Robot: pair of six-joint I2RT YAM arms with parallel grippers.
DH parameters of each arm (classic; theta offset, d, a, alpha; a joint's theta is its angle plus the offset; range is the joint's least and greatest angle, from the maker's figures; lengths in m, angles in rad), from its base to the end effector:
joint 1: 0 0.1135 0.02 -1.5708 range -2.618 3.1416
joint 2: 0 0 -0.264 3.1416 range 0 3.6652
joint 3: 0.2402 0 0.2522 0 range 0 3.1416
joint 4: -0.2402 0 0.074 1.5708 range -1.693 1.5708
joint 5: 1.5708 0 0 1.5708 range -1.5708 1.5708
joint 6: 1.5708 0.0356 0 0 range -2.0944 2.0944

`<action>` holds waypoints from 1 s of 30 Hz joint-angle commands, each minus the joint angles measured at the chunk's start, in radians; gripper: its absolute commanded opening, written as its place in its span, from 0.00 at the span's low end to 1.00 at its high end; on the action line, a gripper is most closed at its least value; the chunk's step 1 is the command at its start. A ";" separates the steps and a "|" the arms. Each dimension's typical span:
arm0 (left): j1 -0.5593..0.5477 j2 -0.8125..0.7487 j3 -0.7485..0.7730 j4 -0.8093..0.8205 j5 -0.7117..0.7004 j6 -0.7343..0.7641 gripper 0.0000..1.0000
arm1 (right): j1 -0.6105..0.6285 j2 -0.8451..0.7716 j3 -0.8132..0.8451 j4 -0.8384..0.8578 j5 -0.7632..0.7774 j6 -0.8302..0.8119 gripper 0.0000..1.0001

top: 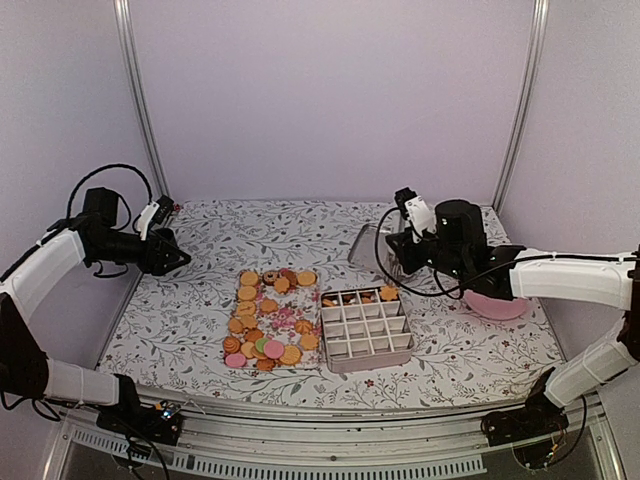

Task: Pack the cookies
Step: Adjust the fake cookies in the empty pocket of the box.

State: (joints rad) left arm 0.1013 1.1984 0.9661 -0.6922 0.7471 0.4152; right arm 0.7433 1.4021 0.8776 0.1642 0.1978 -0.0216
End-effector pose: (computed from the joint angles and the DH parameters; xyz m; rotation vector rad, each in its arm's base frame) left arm 0.2377 -0.0002 0.2815 0.6464 2.1864 -0.6633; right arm 0.2401 0.2112 0.2646 -0.5974 1.8402 0.2923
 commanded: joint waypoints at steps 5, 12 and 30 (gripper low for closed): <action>0.005 0.007 0.023 0.016 0.006 -0.002 0.67 | 0.071 -0.015 -0.012 0.041 -0.066 0.013 0.30; 0.004 0.004 0.023 0.016 0.002 -0.002 0.68 | 0.040 -0.048 -0.024 0.051 -0.106 0.070 0.32; 0.005 -0.009 0.008 0.016 -0.006 0.009 0.67 | 0.025 0.031 -0.008 0.042 -0.084 0.081 0.34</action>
State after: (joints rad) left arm 0.1013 1.1980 0.9661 -0.6922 0.7464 0.4156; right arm 0.7708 1.4117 0.8650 0.1810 0.1032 0.0269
